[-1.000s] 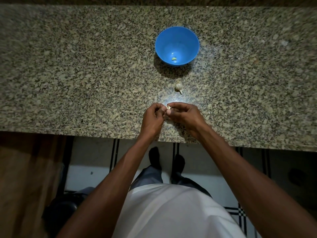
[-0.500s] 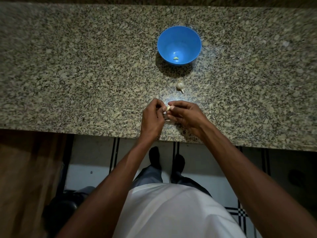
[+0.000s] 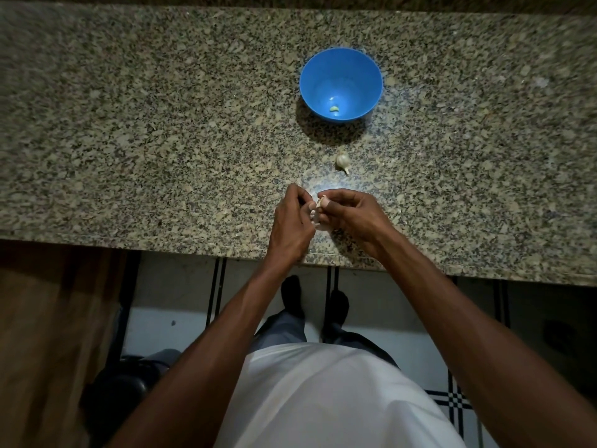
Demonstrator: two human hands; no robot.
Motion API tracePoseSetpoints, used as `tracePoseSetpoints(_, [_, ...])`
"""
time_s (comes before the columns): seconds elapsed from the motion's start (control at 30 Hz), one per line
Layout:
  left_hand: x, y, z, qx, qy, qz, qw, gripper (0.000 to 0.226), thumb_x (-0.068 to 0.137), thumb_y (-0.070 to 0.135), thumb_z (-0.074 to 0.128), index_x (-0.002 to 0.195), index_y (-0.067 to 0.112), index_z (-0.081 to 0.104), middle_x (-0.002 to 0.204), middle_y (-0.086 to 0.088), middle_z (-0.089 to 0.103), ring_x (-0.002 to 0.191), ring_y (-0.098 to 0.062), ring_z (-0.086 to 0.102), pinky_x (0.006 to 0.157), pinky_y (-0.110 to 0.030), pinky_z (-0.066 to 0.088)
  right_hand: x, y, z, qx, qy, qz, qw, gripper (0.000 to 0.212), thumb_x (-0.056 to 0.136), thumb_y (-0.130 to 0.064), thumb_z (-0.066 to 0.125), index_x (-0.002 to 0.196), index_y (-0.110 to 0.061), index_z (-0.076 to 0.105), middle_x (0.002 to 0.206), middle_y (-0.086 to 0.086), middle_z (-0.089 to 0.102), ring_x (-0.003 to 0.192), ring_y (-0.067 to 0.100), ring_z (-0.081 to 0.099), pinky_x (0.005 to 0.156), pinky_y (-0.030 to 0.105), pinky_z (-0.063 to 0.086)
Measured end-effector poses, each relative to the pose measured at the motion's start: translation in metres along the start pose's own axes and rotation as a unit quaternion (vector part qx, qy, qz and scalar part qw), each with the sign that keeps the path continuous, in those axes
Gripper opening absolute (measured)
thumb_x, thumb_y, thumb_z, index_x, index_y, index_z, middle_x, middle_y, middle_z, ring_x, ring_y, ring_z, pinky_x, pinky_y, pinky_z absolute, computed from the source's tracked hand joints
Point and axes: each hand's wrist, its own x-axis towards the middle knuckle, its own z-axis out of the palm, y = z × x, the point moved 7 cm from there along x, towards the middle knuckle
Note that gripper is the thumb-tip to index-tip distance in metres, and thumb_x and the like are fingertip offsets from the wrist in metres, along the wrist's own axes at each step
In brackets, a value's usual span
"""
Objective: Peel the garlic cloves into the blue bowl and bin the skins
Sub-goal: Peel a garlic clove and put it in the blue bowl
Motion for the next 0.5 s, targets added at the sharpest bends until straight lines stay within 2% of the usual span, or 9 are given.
tracePoseSetpoints(0.07, [0.0,-0.004,-0.003,-0.019,0.0,-0.004,1.0,0.021,0.102,0.003,0.052,0.106,0.02,0.041,0.094,-0.001,0.061,0.086,-0.02,0.065,0.065,-0.039,0.053,0.002,0.002,-0.005,0.017,0.019,0.003,1.0,0.022,0.095,-0.002,0.073,0.116,0.003,0.075,0.112,0.029,0.074,0.091,0.031,0.074,0.097,0.055,0.06])
tracePoseSetpoints(0.17, [0.001,-0.015,-0.009,-0.03,0.009,-0.03,0.999,0.027,0.099,0.003,0.063,0.108,0.021,0.045,0.095,0.004,0.064,0.086,-0.004,0.065,0.068,-0.019,0.054,0.003,0.003,-0.011,0.018,0.033,0.004,0.999,0.022,0.094,0.001,0.074,0.115,0.006,0.074,0.116,0.033,0.071,0.093,0.033,0.074,0.099,0.055,0.059])
tracePoseSetpoints(0.23, [0.002,-0.021,-0.011,-0.029,0.019,-0.047,0.998,0.024,0.097,0.003,0.067,0.108,0.019,0.053,0.094,0.006,0.066,0.085,0.001,0.063,0.069,-0.013,0.052,0.002,0.003,-0.014,0.02,0.049,-0.003,0.999,0.022,0.094,0.001,0.074,0.115,0.005,0.075,0.113,0.032,0.073,0.095,0.035,0.073,0.099,0.055,0.059])
tracePoseSetpoints(0.43, [0.004,-0.024,-0.008,-0.009,0.011,-0.048,0.999,0.027,0.093,-0.006,0.062,0.106,0.015,0.073,0.098,0.006,0.074,0.092,-0.003,0.069,0.082,-0.022,0.06,-0.002,-0.001,-0.017,-0.003,0.058,-0.02,0.998,0.023,0.093,0.0,0.076,0.116,0.001,0.076,0.106,0.028,0.076,0.093,0.036,0.073,0.093,0.049,0.063])
tracePoseSetpoints(0.5, [0.003,-0.021,-0.004,-0.051,-0.005,-0.06,0.997,0.023,0.091,-0.001,0.071,0.108,0.014,0.076,0.104,0.004,0.075,0.095,-0.004,0.071,0.084,-0.021,0.06,-0.004,-0.003,-0.017,-0.014,0.059,-0.026,0.998,0.024,0.091,0.0,0.077,0.115,0.002,0.075,0.105,0.027,0.077,0.095,0.037,0.075,0.093,0.047,0.063])
